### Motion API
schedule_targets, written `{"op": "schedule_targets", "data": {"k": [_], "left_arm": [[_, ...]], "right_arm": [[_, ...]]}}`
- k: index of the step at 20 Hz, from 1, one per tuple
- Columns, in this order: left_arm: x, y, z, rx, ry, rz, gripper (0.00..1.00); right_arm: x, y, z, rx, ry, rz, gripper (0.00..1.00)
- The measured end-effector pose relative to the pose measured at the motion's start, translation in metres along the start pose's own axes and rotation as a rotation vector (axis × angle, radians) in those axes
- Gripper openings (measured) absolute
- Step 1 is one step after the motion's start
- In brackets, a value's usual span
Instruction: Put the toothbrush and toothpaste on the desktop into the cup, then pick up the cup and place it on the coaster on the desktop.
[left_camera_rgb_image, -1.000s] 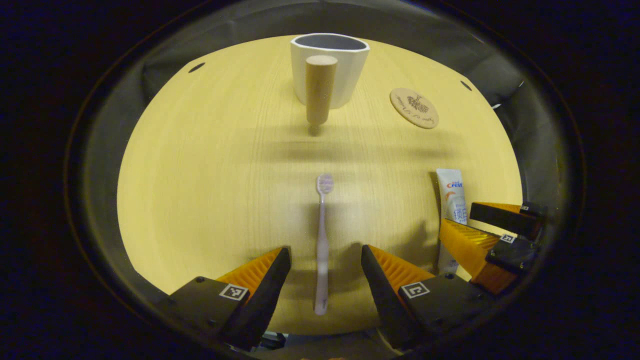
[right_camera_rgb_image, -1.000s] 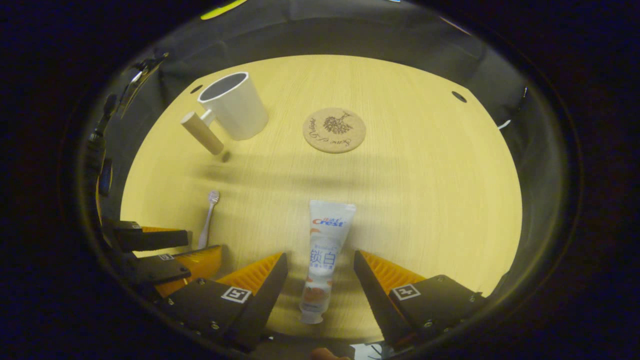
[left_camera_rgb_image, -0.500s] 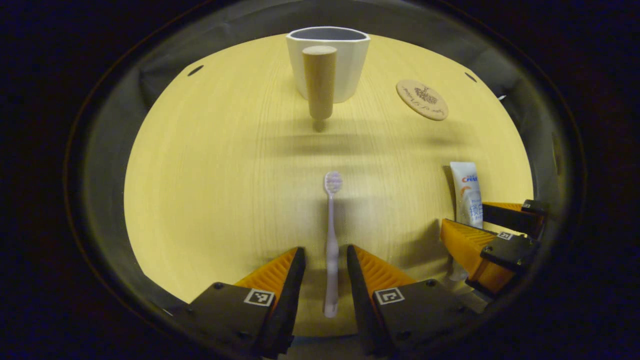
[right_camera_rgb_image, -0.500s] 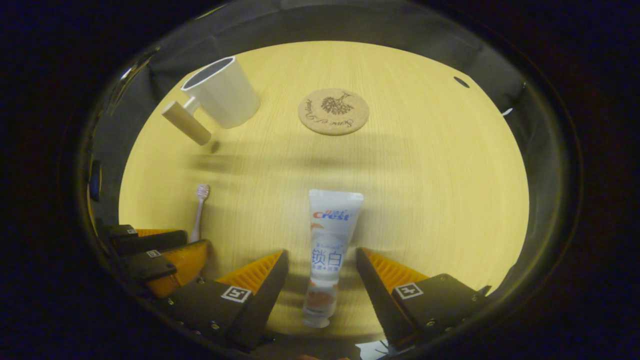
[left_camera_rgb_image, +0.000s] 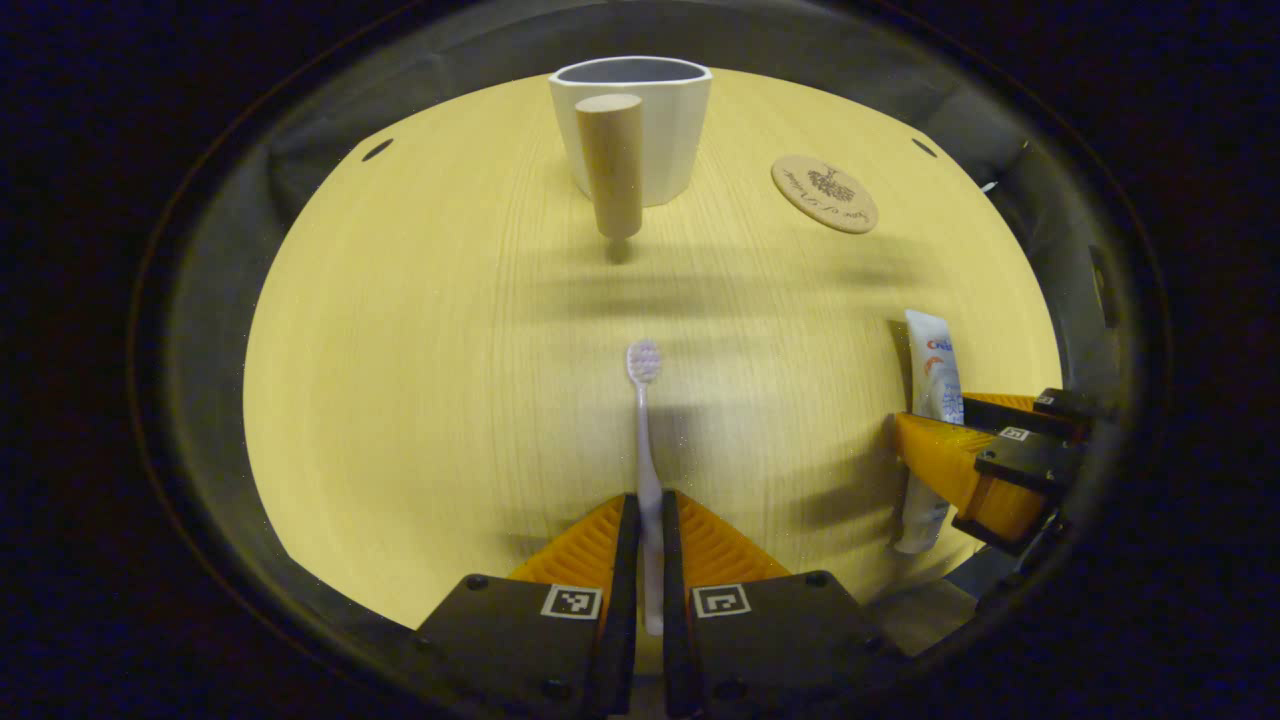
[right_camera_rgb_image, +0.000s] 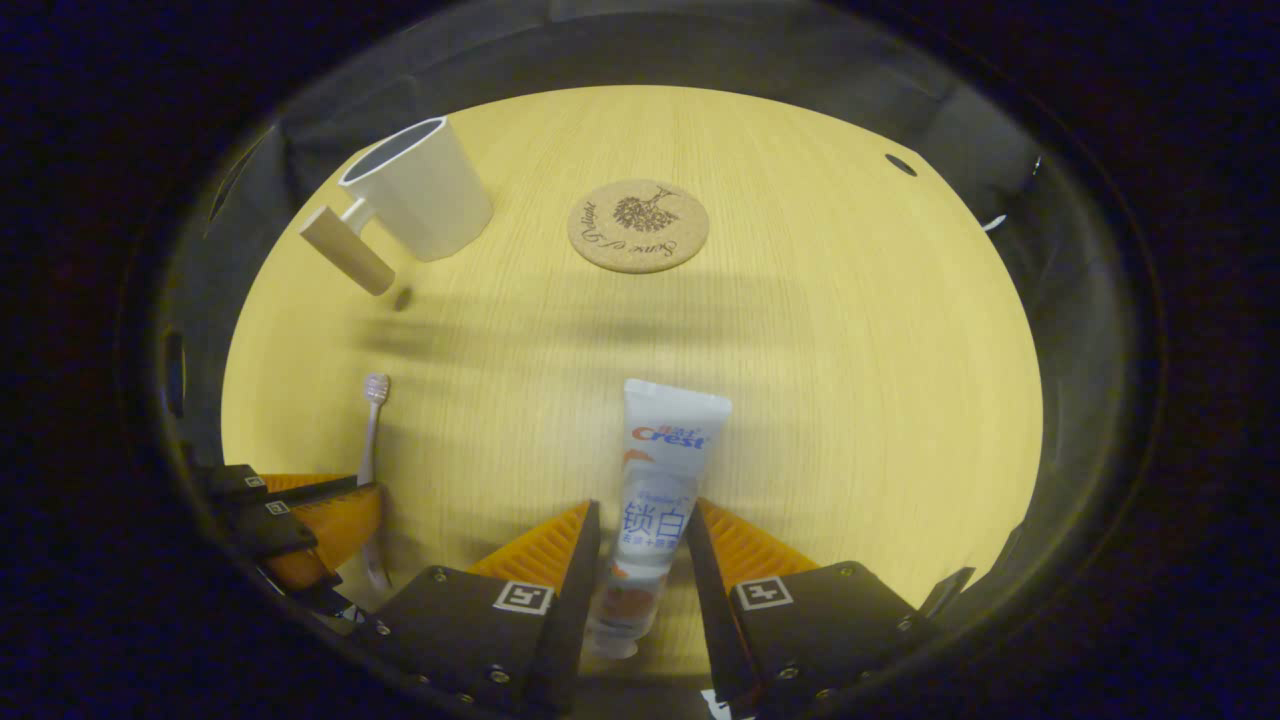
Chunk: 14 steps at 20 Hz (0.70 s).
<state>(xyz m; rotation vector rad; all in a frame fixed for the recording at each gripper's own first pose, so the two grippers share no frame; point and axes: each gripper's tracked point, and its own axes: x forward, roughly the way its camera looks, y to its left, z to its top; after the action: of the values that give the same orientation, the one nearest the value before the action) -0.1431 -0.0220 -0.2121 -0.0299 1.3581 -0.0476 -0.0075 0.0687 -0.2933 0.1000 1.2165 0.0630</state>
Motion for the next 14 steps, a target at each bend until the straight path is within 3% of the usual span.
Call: {"op": "schedule_targets", "data": {"k": [1,4,5,6,7,14], "left_arm": [[0.0,0.0,0.003,-0.01,-0.012,-0.002,0.19],[-0.001,0.0,0.0,0.011,-0.025,-0.012,0.15],[-0.002,-0.001,0.002,0.007,-0.04,-0.019,0.21],[-0.002,-0.001,0.001,0.007,-0.049,-0.024,0.12],[-0.002,-0.001,0.002,0.005,-0.062,-0.036,0.12],[-0.005,0.002,0.013,-0.076,-0.17,-0.111,0.12]], "right_arm": [[-0.001,0.003,-0.003,0.011,0.012,0.01,0.33],[0.0,0.001,-0.001,0.004,-0.023,0.017,0.31],[-0.002,0.002,-0.003,-0.003,-0.027,0.024,0.22],[-0.002,0.001,-0.001,-0.005,-0.041,0.033,0.22],[-0.006,0.004,0.0,0.007,-0.062,0.047,0.16],[-0.015,0.009,0.002,0.044,-0.117,0.12,0.15]]}}
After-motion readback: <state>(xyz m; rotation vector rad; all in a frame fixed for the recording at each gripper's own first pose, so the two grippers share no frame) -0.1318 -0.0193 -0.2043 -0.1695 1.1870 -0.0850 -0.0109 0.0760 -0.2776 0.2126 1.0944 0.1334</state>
